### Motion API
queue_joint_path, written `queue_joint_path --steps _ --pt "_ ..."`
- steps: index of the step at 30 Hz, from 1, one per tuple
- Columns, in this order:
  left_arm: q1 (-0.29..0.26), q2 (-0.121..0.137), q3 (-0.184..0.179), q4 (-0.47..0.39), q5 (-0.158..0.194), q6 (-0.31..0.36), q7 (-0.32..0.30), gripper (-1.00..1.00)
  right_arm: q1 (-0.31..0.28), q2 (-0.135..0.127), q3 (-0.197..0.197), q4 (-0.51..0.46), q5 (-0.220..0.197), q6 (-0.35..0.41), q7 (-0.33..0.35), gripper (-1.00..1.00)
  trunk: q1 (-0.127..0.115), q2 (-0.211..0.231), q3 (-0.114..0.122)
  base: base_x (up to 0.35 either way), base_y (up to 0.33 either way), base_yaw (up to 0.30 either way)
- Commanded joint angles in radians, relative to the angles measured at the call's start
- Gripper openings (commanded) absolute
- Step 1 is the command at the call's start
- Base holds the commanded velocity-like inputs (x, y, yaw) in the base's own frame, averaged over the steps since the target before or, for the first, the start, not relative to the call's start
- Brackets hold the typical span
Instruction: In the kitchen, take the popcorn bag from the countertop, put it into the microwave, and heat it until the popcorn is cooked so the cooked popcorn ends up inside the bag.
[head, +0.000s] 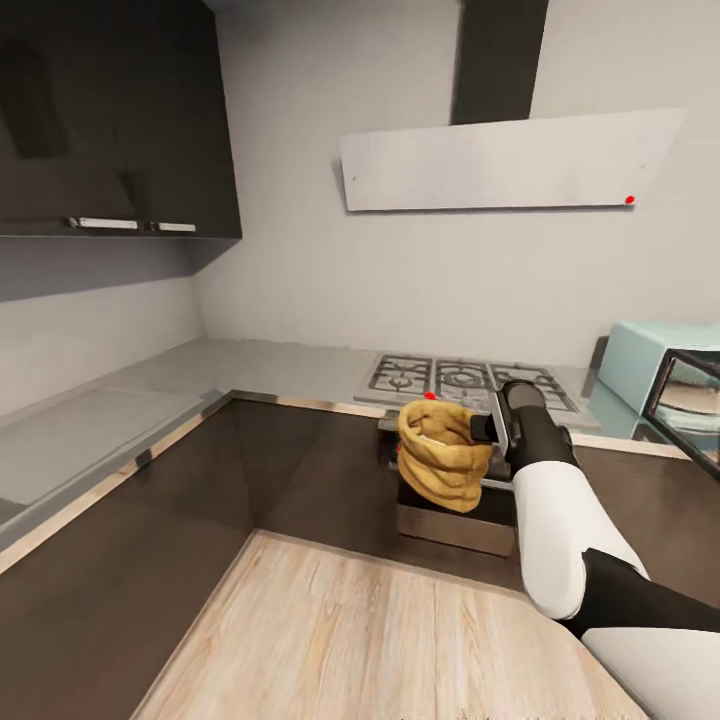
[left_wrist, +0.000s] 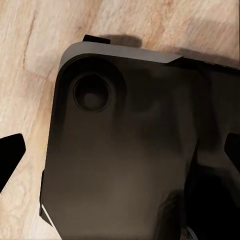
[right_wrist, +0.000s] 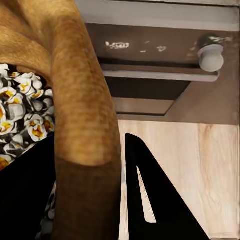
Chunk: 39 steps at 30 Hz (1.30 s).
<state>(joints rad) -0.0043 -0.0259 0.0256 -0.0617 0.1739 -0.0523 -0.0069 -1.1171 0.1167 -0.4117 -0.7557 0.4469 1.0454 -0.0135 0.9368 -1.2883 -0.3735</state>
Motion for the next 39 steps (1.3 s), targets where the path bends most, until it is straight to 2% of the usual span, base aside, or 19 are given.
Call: queue_joint_path --steps 1,22,29,39 --pt "0.000 0.000 0.002 0.000 0.006 -0.003 -0.001 1.00 -0.001 0.001 -0.004 -0.001 -0.001 0.002 -0.002 -1.00 0.000 -0.001 -0.001 0.000 0.000 -0.287" --pt "0.000 0.000 0.001 0.000 0.006 -0.003 -0.001 1.00 -0.001 -0.006 -0.007 -0.001 0.000 0.002 0.001 -1.00 0.000 -0.001 -0.001 0.000 0.000 -0.287" --pt "0.000 0.000 0.001 0.000 0.006 -0.003 -0.001 1.00 -0.001 -0.043 -0.006 0.001 -0.001 0.002 0.005 -1.00 0.000 -0.001 -0.001 0.000 0.000 -0.287" --pt "0.000 0.000 0.000 0.000 0.006 -0.003 -0.001 1.00 -0.001 -0.046 -0.005 0.002 0.001 0.002 0.005 -1.00 0.000 -0.001 -0.001 0.000 0.000 -0.287"
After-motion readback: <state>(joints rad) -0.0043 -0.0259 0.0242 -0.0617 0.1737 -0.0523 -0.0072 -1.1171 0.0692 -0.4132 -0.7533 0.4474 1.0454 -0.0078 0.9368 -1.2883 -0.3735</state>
